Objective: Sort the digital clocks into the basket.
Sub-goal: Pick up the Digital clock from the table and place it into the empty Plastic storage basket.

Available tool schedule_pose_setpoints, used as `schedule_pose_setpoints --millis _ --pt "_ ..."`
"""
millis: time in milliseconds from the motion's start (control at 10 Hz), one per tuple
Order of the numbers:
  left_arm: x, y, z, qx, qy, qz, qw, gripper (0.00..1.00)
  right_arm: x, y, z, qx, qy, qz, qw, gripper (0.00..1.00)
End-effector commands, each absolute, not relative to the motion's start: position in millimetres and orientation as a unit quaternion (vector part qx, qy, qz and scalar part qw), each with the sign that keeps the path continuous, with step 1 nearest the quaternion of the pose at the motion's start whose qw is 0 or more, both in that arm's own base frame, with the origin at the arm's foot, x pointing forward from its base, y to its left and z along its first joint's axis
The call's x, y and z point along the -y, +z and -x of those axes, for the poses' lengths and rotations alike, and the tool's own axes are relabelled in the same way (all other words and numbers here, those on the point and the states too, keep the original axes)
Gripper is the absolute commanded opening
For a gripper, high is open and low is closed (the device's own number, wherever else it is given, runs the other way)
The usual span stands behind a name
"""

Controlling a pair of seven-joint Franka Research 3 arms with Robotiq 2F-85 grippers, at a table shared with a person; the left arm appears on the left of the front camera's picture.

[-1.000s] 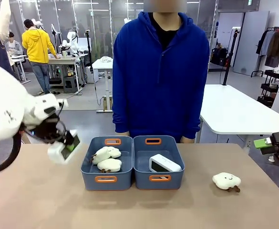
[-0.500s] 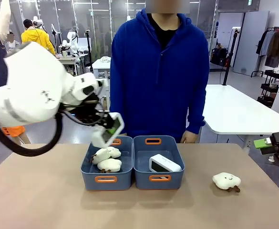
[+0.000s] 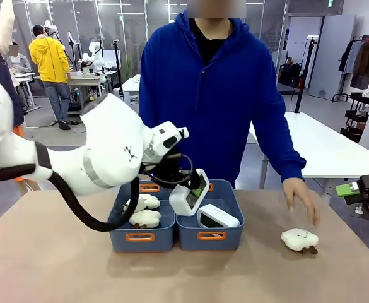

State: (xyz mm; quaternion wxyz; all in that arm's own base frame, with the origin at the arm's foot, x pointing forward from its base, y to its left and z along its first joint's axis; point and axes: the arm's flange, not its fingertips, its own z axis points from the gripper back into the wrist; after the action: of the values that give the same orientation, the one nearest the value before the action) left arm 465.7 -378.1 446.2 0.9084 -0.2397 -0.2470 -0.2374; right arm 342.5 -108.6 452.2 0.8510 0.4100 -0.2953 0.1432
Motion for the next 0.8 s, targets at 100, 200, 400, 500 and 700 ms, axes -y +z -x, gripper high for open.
schedule_pose_setpoints --millis 100,200,400,500,700 --pt "383 424 -484 0.271 -0.175 0.261 0.91 0.42 109 453 -341 0.297 0.149 -0.411 0.849 1.0" --pt "384 420 -490 0.268 -0.164 0.281 0.907 0.42 109 453 -341 0.297 0.149 -0.411 0.849 1.0" --pt "380 410 -497 0.268 -0.141 0.284 0.91 0.42 109 453 -341 0.297 0.149 -0.411 0.849 1.0" --pt "378 408 -497 0.264 -0.13 0.287 0.912 0.42 109 453 -341 0.297 0.149 -0.411 0.849 1.0" --pt "375 413 -498 0.27 -0.12 0.289 0.911 0.77 109 453 -341 0.297 0.149 -0.411 0.849 1.0"
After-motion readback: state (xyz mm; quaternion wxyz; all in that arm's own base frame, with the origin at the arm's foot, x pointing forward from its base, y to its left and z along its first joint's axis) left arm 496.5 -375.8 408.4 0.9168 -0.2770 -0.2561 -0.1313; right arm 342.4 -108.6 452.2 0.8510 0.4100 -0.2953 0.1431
